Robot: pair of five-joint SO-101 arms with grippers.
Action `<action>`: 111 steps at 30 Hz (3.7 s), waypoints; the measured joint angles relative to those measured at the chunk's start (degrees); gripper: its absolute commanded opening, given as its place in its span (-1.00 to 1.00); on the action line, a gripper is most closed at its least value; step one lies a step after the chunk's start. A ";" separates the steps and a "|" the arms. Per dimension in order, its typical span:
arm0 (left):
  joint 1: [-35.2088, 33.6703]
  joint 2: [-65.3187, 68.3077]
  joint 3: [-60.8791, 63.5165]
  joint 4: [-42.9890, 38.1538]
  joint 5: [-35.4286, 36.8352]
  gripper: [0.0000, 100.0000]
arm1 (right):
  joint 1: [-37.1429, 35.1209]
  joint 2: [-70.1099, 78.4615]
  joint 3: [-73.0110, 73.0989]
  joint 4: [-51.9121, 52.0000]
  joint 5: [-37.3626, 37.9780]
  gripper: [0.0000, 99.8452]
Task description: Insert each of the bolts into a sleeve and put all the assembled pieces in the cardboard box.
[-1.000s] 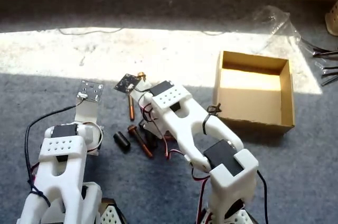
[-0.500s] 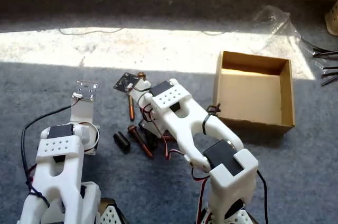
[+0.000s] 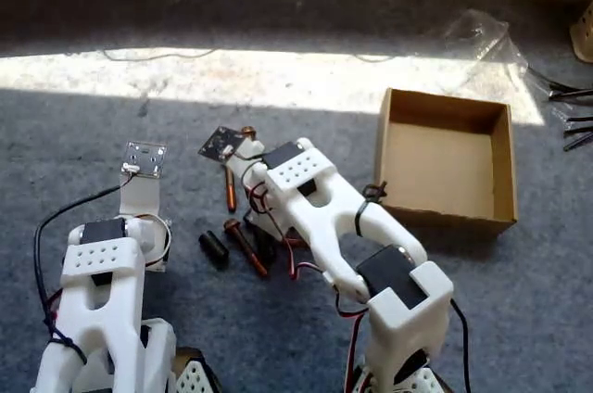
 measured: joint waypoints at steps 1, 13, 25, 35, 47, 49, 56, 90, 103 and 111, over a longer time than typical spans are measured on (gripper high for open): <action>0.00 0.00 0.00 0.00 0.00 -0.99 | 0.00 0.00 -0.09 -0.26 0.00 -0.91; 0.00 0.00 0.00 -1.05 0.00 -0.99 | 0.18 0.00 -0.09 -0.44 0.00 -0.99; 0.00 0.00 0.00 -1.05 0.00 -0.99 | 4.66 0.09 -18.11 18.55 -6.95 -0.99; 0.00 0.00 0.00 -1.05 0.00 -0.99 | 4.75 0.09 -43.34 36.84 -7.03 -0.99; 0.09 0.00 0.00 -1.05 0.00 -0.98 | 4.75 -16.62 -42.29 37.63 -11.16 -0.99; 1.85 0.00 -1.14 -1.05 0.00 -0.98 | 5.10 -22.24 -37.45 37.71 -11.16 -0.99; 8.26 0.00 -11.87 6.33 5.36 -0.98 | 7.03 -40.44 -20.31 37.54 -11.25 -0.99; 21.54 46.86 -61.01 20.22 34.55 -0.98 | 21.80 -80.44 49.67 -5.45 -16.53 -0.99; 21.54 66.37 -77.98 21.27 34.90 -0.84 | 23.47 -80.44 51.96 -8.88 -16.79 -0.99; 21.54 67.08 -83.52 28.22 34.90 -0.75 | 23.38 -80.44 51.96 -9.05 -16.79 -0.99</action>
